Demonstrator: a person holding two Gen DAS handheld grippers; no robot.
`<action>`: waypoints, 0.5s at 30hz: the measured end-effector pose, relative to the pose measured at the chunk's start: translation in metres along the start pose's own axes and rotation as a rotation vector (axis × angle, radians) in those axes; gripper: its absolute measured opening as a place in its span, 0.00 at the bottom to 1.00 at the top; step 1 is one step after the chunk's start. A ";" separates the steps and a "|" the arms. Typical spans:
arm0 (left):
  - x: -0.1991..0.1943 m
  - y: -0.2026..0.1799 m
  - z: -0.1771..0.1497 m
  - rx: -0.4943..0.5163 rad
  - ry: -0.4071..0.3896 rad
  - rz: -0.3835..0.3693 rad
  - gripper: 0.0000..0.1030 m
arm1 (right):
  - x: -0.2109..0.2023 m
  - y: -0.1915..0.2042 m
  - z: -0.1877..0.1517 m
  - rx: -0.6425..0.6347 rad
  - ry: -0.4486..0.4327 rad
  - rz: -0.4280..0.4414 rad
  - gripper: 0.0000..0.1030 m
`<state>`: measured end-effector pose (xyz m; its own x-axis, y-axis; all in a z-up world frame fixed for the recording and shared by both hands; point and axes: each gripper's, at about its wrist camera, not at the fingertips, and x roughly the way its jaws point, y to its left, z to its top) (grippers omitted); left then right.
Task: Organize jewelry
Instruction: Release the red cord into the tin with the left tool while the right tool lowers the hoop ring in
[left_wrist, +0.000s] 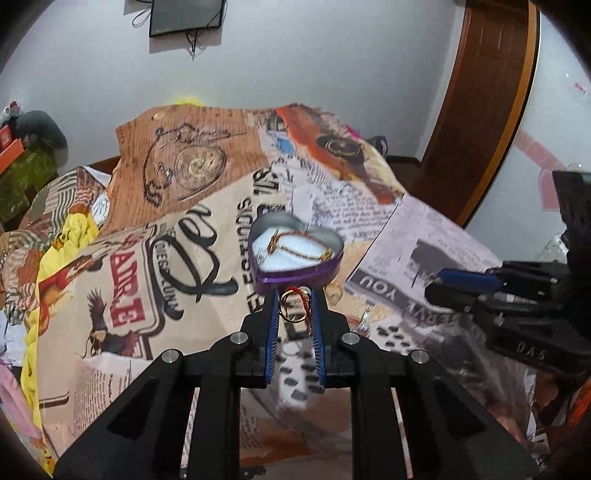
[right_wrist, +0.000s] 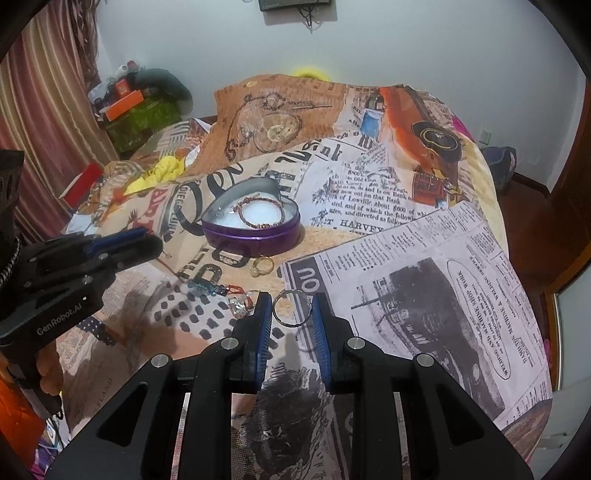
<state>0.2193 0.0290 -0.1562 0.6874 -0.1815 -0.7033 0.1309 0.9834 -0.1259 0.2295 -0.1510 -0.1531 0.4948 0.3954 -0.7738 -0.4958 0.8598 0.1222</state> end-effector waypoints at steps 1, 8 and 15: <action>0.001 0.000 0.003 -0.002 -0.006 -0.006 0.15 | 0.000 0.001 0.002 -0.006 -0.005 -0.002 0.20; 0.013 0.003 0.016 -0.006 -0.018 -0.019 0.15 | 0.007 0.008 0.020 -0.021 -0.032 -0.001 0.20; 0.031 0.011 0.023 -0.024 -0.012 -0.019 0.15 | 0.020 0.011 0.035 -0.029 -0.039 0.010 0.20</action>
<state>0.2585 0.0337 -0.1632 0.6932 -0.1997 -0.6925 0.1267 0.9796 -0.1558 0.2590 -0.1226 -0.1458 0.5168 0.4172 -0.7476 -0.5216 0.8459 0.1114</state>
